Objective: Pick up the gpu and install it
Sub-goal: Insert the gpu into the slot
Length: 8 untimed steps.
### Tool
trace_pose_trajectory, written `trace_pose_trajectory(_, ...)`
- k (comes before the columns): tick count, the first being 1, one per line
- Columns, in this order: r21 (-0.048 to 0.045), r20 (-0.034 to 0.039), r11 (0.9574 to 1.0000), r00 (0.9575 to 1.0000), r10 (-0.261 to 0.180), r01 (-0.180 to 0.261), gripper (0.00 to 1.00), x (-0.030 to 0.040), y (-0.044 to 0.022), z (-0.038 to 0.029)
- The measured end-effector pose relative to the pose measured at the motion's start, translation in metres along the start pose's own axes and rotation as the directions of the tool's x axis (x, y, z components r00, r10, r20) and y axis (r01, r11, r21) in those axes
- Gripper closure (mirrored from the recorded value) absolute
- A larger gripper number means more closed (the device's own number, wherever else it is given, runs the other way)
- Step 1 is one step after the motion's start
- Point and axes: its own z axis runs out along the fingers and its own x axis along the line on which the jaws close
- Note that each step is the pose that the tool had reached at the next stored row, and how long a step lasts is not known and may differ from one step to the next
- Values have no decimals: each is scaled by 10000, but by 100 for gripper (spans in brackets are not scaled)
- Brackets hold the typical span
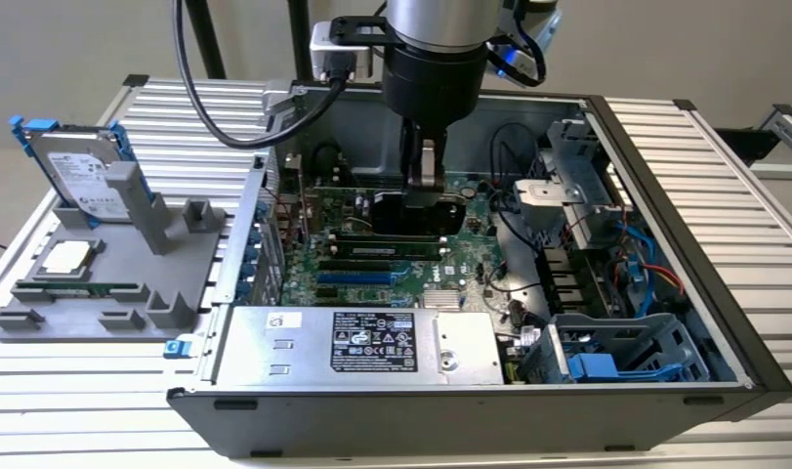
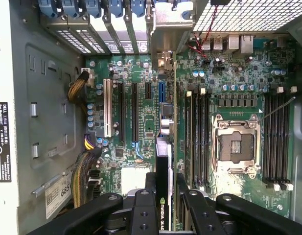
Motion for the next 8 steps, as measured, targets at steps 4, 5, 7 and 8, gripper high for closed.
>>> trace_pose_trajectory(4, 0, 0, 10000, 10000, 0, 0, 100, 0, 0, 1)
trace_pose_trajectory(5, 0, 0, 10000, 10000, 0, 0, 100, 0, 0, 2)
trace_pose_trajectory(7, 0, 0, 10000, 10000, 0, 0, 100, 0, 0, 2)
trace_pose_trajectory(8, 0, -1, 10000, 10000, 1, -1, 100, 0, 0, 4)
